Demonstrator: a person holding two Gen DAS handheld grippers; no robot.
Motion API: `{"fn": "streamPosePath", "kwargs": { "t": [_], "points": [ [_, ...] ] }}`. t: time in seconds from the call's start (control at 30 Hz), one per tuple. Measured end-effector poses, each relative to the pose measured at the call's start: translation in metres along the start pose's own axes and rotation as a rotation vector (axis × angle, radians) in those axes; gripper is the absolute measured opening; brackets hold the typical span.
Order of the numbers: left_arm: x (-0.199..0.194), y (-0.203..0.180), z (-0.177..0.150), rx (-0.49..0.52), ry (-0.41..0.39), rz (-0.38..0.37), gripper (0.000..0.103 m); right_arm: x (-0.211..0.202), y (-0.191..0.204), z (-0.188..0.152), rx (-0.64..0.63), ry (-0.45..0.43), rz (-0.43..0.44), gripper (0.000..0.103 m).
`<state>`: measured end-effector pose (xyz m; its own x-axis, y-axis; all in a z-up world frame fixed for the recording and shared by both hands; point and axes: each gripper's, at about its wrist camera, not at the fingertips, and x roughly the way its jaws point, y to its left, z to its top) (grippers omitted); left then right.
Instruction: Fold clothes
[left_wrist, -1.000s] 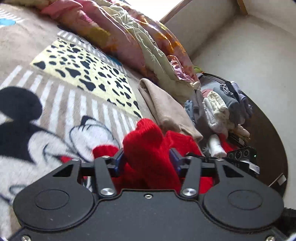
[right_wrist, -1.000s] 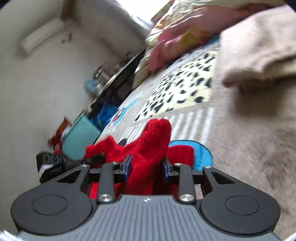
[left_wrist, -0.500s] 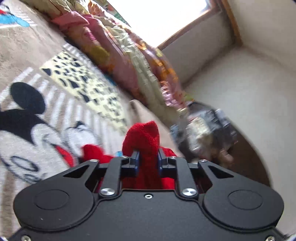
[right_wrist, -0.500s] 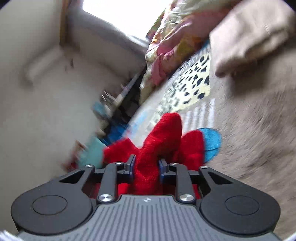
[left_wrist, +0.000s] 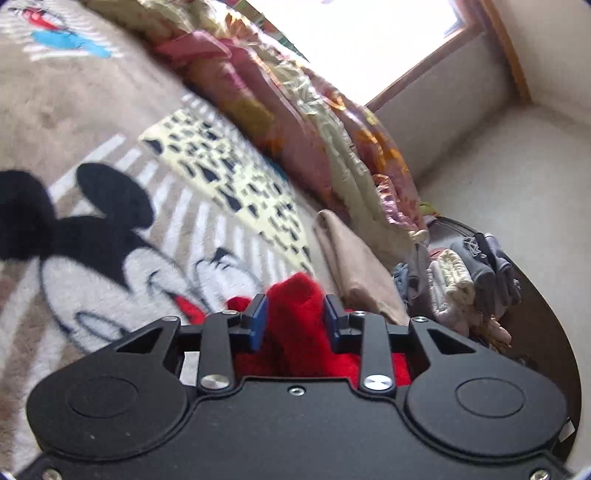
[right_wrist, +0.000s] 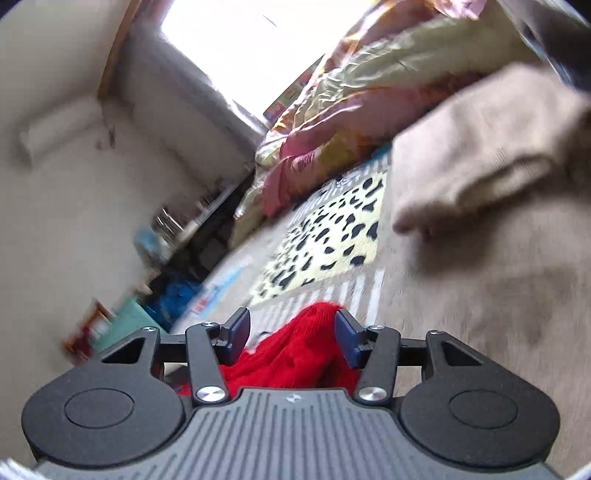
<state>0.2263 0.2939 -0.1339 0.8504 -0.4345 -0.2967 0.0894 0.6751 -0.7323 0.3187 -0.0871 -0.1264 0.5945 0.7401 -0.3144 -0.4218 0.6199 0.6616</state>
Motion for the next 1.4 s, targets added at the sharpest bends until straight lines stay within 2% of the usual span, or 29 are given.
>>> {"fn": "streamPosePath", "kwargs": {
  "t": [0.07,0.1,0.13,0.23,0.3,0.33,0.37,0.47,0.57,0.63,0.67,0.73,0.77,0.8,0.83,0.87,0.93,1.0,1.03,1.07,1.1,1.17,1.3,1.4],
  "points": [
    [0.006,-0.002,-0.003,0.014,-0.002,-0.010,0.030,0.019,0.004,0.005,-0.060,0.044,-0.038,0.043],
    [0.009,0.001,-0.005,-0.010,0.003,-0.030,0.025,0.026,-0.002,0.005,-0.010,0.061,-0.002,0.029],
    [0.012,0.010,-0.006,-0.093,0.002,-0.073,0.020,0.031,-0.012,0.005,0.079,0.072,0.051,0.025],
    [0.018,0.035,-0.009,-0.340,-0.002,-0.195,0.017,0.039,-0.045,0.000,0.349,0.097,0.185,0.022],
    [0.020,0.045,-0.011,-0.434,-0.001,-0.249,0.017,0.042,-0.064,-0.005,0.492,0.104,0.247,0.022],
    [0.022,0.049,-0.011,-0.445,0.008,-0.237,0.017,0.045,-0.073,-0.008,0.549,0.110,0.275,0.022],
    [0.026,0.053,-0.011,-0.434,0.025,-0.195,0.017,0.047,-0.079,-0.011,0.582,0.123,0.286,0.022],
    [0.033,0.064,-0.012,-0.424,0.057,-0.105,0.018,0.054,-0.086,-0.014,0.590,0.163,0.248,0.019],
    [0.025,0.049,-0.005,-0.318,0.042,-0.057,0.023,0.045,-0.053,0.001,0.381,0.169,0.144,0.026],
    [0.016,0.035,-0.001,-0.222,0.014,-0.008,0.030,0.034,-0.031,0.012,0.245,0.135,0.075,0.028],
    [0.010,0.026,0.000,-0.162,-0.004,0.020,0.031,0.028,-0.021,0.016,0.178,0.111,0.041,0.028],
    [-0.003,0.003,0.002,0.008,-0.047,0.073,0.032,0.014,0.002,0.024,0.023,0.055,-0.027,0.028],
    [-0.009,-0.011,0.000,0.109,-0.063,0.082,0.035,0.008,0.016,0.026,-0.057,0.033,-0.029,0.029],
    [-0.015,-0.025,-0.004,0.201,-0.073,0.076,0.046,0.002,0.029,0.025,-0.128,0.018,-0.018,0.032],
    [-0.018,-0.035,-0.008,0.265,-0.076,0.050,0.049,-0.003,0.042,0.023,-0.195,0.007,-0.005,0.039],
    [-0.019,-0.044,-0.013,0.317,-0.070,0.021,0.051,-0.007,0.053,0.018,-0.257,0.006,0.013,0.041],
    [-0.013,-0.052,-0.027,0.380,-0.020,-0.037,0.057,-0.008,0.070,0.008,-0.375,0.022,0.043,0.053],
    [0.001,-0.057,-0.043,0.494,0.065,-0.009,0.059,0.001,0.073,-0.006,-0.463,0.080,0.022,0.054],
    [0.010,-0.059,-0.056,0.610,0.112,0.042,0.061,0.008,0.070,-0.017,-0.515,0.124,-0.022,0.054],
    [0.016,-0.061,-0.067,0.720,0.137,0.084,0.064,0.013,0.064,-0.030,-0.557,0.141,-0.056,0.055],
    [0.016,-0.059,-0.073,0.782,0.126,0.097,0.066,0.014,0.058,-0.038,-0.566,0.122,-0.060,0.055],
    [0.018,-0.054,-0.069,0.747,0.137,0.095,0.069,0.012,0.053,-0.041,-0.555,0.088,-0.051,0.055],
    [0.006,-0.056,-0.069,0.735,0.118,0.085,0.069,0.005,0.066,-0.031,-0.575,0.136,-0.074,0.055],
    [-0.011,-0.061,-0.055,0.647,0.019,0.041,0.068,-0.003,0.068,-0.029,-0.557,0.122,-0.087,0.058]
  ]
}}
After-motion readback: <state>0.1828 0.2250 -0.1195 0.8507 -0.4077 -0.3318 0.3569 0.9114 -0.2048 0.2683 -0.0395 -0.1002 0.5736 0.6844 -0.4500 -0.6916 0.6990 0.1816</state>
